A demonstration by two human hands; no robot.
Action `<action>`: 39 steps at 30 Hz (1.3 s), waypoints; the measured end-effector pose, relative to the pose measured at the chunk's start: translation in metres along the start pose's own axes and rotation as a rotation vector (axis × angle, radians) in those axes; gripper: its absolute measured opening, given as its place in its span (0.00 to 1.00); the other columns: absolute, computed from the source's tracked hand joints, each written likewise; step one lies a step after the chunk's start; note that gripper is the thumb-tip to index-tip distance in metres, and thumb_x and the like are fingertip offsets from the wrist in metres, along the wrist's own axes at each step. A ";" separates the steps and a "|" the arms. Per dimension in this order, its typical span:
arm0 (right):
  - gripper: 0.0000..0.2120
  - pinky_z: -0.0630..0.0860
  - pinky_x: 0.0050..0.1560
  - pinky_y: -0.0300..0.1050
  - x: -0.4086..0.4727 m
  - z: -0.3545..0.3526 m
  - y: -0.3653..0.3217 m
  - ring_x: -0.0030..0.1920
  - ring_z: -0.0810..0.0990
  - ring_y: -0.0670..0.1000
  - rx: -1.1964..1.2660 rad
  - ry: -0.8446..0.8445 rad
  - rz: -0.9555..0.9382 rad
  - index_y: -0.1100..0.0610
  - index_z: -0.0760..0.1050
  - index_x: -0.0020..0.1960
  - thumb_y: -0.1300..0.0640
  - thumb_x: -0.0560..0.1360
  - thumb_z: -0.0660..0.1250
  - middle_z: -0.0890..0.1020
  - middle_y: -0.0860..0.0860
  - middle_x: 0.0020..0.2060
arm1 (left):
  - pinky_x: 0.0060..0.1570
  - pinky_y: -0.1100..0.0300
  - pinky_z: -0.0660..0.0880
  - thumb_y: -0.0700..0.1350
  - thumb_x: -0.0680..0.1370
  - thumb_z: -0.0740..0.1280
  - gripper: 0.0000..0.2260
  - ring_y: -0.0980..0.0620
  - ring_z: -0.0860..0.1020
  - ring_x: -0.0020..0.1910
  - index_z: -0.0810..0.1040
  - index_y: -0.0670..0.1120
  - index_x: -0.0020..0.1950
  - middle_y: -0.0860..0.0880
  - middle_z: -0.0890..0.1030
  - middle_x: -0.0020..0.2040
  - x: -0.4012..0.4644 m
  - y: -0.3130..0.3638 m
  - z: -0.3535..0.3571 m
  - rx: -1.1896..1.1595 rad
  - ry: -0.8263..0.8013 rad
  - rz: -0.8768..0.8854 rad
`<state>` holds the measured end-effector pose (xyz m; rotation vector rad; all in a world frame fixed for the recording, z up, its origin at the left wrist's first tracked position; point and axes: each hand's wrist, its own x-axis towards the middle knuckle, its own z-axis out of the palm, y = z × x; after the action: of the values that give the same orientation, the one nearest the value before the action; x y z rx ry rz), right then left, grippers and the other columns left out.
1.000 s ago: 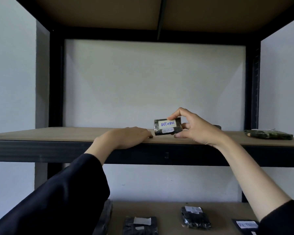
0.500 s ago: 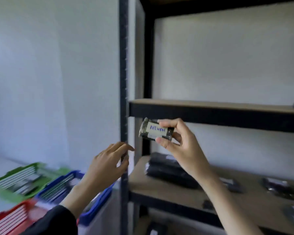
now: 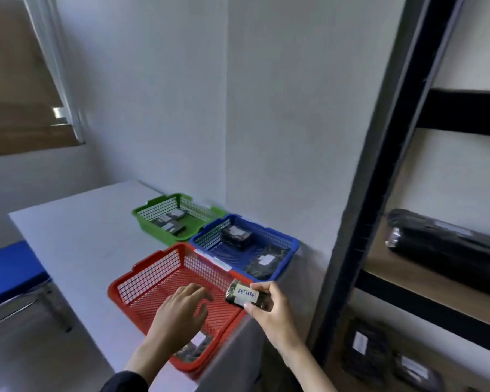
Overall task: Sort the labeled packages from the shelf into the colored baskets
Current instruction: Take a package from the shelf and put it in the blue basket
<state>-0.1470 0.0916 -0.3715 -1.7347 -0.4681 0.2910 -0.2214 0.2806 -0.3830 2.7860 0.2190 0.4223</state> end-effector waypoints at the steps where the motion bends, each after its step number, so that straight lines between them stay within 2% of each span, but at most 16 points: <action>1: 0.12 0.74 0.48 0.32 0.010 0.009 0.008 0.50 0.80 0.44 0.012 0.010 0.028 0.53 0.73 0.51 0.64 0.71 0.71 0.80 0.49 0.50 | 0.58 0.60 0.69 0.50 0.78 0.61 0.10 0.57 0.71 0.61 0.75 0.57 0.58 0.59 0.75 0.60 0.001 -0.015 0.004 0.002 -0.012 -0.022; 5: 0.13 0.75 0.46 0.36 0.055 0.039 0.031 0.49 0.81 0.48 0.084 0.056 0.126 0.53 0.74 0.50 0.65 0.70 0.71 0.81 0.52 0.49 | 0.60 0.61 0.69 0.51 0.79 0.60 0.10 0.58 0.71 0.61 0.75 0.57 0.58 0.59 0.74 0.61 0.017 -0.063 0.016 -0.014 -0.066 -0.075; 10: 0.13 0.78 0.50 0.44 0.119 0.069 0.049 0.48 0.81 0.51 0.141 0.123 0.210 0.51 0.73 0.50 0.65 0.70 0.70 0.81 0.54 0.49 | 0.64 0.62 0.67 0.51 0.79 0.59 0.10 0.61 0.69 0.62 0.73 0.58 0.59 0.60 0.72 0.62 0.048 -0.107 0.027 -0.005 -0.128 -0.057; 14: 0.12 0.78 0.41 0.42 0.164 0.083 0.052 0.43 0.80 0.51 0.143 0.100 0.274 0.55 0.72 0.52 0.65 0.72 0.67 0.80 0.53 0.47 | 0.66 0.62 0.65 0.48 0.79 0.60 0.10 0.61 0.69 0.63 0.74 0.56 0.59 0.59 0.73 0.62 0.076 -0.133 0.032 -0.029 -0.124 -0.049; 16: 0.09 0.80 0.45 0.51 0.189 0.089 0.056 0.46 0.81 0.57 0.135 0.099 0.290 0.54 0.72 0.51 0.64 0.74 0.66 0.80 0.56 0.49 | 0.66 0.63 0.64 0.48 0.79 0.60 0.10 0.62 0.68 0.63 0.74 0.56 0.59 0.60 0.72 0.62 0.091 -0.144 0.035 -0.036 -0.116 -0.045; 18: 0.05 0.79 0.51 0.55 0.216 0.094 0.062 0.49 0.80 0.57 0.112 0.134 0.294 0.55 0.73 0.50 0.63 0.75 0.64 0.79 0.56 0.50 | 0.67 0.63 0.64 0.47 0.79 0.60 0.10 0.61 0.68 0.64 0.74 0.55 0.59 0.59 0.73 0.63 0.108 -0.156 0.038 -0.050 -0.115 -0.041; 22: 0.06 0.78 0.56 0.55 0.267 0.103 0.077 0.49 0.78 0.52 0.037 0.166 0.358 0.56 0.72 0.50 0.65 0.77 0.61 0.76 0.51 0.49 | 0.68 0.63 0.60 0.47 0.79 0.60 0.13 0.59 0.67 0.66 0.73 0.54 0.63 0.57 0.72 0.66 0.147 -0.176 0.048 -0.035 -0.151 -0.024; 27: 0.12 0.79 0.51 0.55 0.318 0.118 0.108 0.49 0.78 0.56 -0.135 0.229 0.477 0.58 0.69 0.57 0.68 0.75 0.62 0.74 0.55 0.52 | 0.72 0.58 0.55 0.47 0.80 0.57 0.17 0.56 0.59 0.72 0.65 0.54 0.69 0.56 0.65 0.71 0.199 -0.203 0.063 -0.040 -0.248 0.059; 29: 0.14 0.75 0.48 0.50 0.330 0.126 0.116 0.50 0.76 0.54 -0.210 0.175 0.534 0.58 0.69 0.60 0.67 0.76 0.62 0.73 0.54 0.54 | 0.73 0.59 0.51 0.48 0.79 0.52 0.19 0.56 0.56 0.74 0.62 0.53 0.71 0.55 0.62 0.73 0.217 -0.215 0.072 -0.041 -0.286 0.124; 32: 0.13 0.72 0.54 0.48 0.341 0.134 0.127 0.57 0.75 0.54 -0.317 0.049 0.611 0.57 0.70 0.61 0.64 0.77 0.63 0.73 0.53 0.57 | 0.70 0.63 0.41 0.56 0.71 0.37 0.32 0.56 0.50 0.76 0.57 0.52 0.74 0.56 0.56 0.76 0.237 -0.230 0.091 -0.051 -0.343 0.229; 33: 0.13 0.72 0.54 0.46 0.343 0.136 0.130 0.59 0.74 0.54 -0.350 0.009 0.629 0.57 0.70 0.61 0.64 0.77 0.63 0.74 0.53 0.59 | 0.70 0.63 0.39 0.58 0.70 0.35 0.35 0.56 0.48 0.76 0.56 0.52 0.75 0.57 0.54 0.76 0.242 -0.236 0.097 -0.043 -0.365 0.242; 34: 0.13 0.71 0.54 0.45 0.344 0.138 0.132 0.60 0.73 0.54 -0.387 -0.019 0.648 0.58 0.71 0.61 0.65 0.77 0.63 0.74 0.54 0.60 | 0.71 0.62 0.39 0.58 0.70 0.36 0.34 0.56 0.49 0.76 0.57 0.53 0.75 0.59 0.55 0.75 0.246 -0.241 0.102 -0.005 -0.370 0.269; 35: 0.14 0.71 0.54 0.44 0.344 0.138 0.134 0.61 0.74 0.54 -0.418 -0.035 0.665 0.59 0.71 0.61 0.65 0.76 0.64 0.75 0.54 0.61 | 0.72 0.61 0.42 0.58 0.73 0.40 0.31 0.56 0.53 0.74 0.62 0.53 0.73 0.59 0.60 0.73 0.250 -0.245 0.105 0.051 -0.361 0.307; 37: 0.15 0.71 0.56 0.44 0.345 0.139 0.138 0.61 0.74 0.54 -0.457 -0.045 0.687 0.59 0.72 0.61 0.65 0.75 0.66 0.76 0.55 0.61 | 0.70 0.59 0.49 0.55 0.76 0.51 0.21 0.56 0.65 0.69 0.72 0.54 0.65 0.58 0.75 0.65 0.254 -0.251 0.110 0.079 -0.412 0.326; 39: 0.16 0.71 0.58 0.45 0.347 0.139 0.139 0.62 0.74 0.54 -0.493 -0.054 0.681 0.59 0.72 0.61 0.65 0.74 0.67 0.75 0.55 0.62 | 0.70 0.60 0.45 0.54 0.77 0.52 0.17 0.54 0.69 0.68 0.74 0.55 0.62 0.59 0.78 0.60 0.258 -0.257 0.115 0.044 -0.418 0.362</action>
<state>0.1206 0.3496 -0.5166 -2.3435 0.0444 0.7549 0.0317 0.5394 -0.5040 2.8760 -0.3788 -0.0951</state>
